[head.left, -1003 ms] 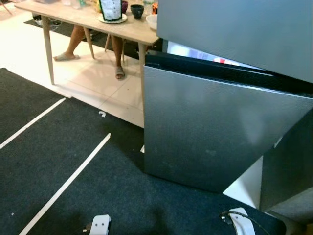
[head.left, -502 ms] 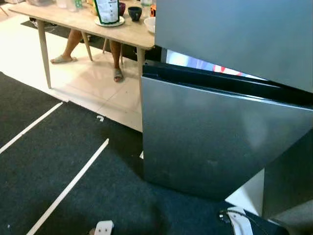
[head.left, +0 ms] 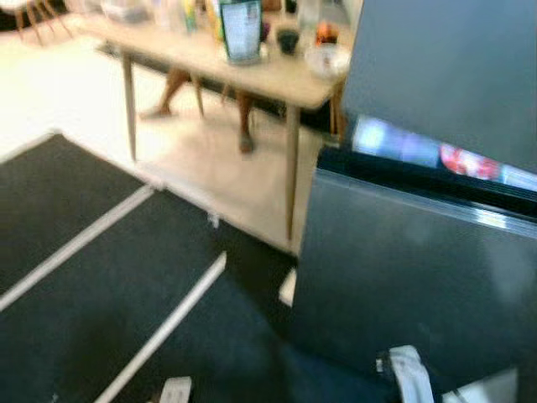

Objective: Restocking fridge

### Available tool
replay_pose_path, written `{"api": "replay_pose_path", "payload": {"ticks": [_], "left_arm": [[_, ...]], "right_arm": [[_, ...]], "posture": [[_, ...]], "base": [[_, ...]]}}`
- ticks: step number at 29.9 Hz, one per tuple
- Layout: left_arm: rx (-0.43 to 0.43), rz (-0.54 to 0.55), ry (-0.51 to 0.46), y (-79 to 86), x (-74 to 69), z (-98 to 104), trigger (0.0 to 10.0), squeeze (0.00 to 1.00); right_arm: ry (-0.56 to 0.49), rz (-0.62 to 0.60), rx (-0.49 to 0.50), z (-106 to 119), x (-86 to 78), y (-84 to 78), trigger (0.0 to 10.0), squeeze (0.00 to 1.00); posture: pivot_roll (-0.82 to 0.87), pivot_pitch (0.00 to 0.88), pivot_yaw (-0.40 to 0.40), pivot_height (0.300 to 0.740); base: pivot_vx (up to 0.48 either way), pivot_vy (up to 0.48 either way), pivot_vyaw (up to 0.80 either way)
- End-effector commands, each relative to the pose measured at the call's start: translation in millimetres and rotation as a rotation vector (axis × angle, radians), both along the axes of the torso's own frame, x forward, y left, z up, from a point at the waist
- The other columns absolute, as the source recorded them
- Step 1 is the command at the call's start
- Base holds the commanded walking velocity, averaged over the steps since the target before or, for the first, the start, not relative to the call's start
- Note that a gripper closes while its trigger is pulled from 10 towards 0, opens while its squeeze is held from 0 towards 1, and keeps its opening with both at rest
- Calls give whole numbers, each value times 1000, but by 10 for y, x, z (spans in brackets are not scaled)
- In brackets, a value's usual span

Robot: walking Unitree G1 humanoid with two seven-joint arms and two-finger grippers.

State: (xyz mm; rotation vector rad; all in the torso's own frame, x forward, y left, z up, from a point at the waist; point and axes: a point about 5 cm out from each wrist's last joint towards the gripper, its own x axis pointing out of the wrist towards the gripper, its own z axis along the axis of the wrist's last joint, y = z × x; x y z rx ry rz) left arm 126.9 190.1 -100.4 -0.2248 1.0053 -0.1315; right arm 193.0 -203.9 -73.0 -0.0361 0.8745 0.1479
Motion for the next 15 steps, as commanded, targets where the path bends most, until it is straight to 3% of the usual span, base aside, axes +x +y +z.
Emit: {"api": "replay_pose_path", "payload": {"ticks": [1,2,3,6,12,15], "left_arm": [[-9,-10,64,-55,-167,-64,10000,0],[-9,-10,64,-55,-167,-64,10000,0],[10,22,74,-22,-165,-66,10000,0],[11,22,74,-19,-161,-65,10000,0],[1,16,73,-49,-159,-67,10000,0],[-4,13,73,-74,-166,-71,10000,0]], "right_arm": [[-64,-16,56,69,107,28,10000,0],[-64,-16,56,69,107,28,10000,0],[-118,-38,114,150,227,28,10000,0],[-179,-56,152,250,358,0,10000,0],[-279,-59,182,435,571,-69,10000,0],[-385,-67,210,644,801,-81,10000,0]], "posture": [[-27,113,-50,740],[-27,113,-50,740],[-27,113,-50,740],[-27,113,-50,740],[-31,109,-51,740],[-35,112,-54,740]], "base": [[0,0,0],[0,0,0],[0,0,0],[0,0,0],[0,0,0],[0,0,0]]}}
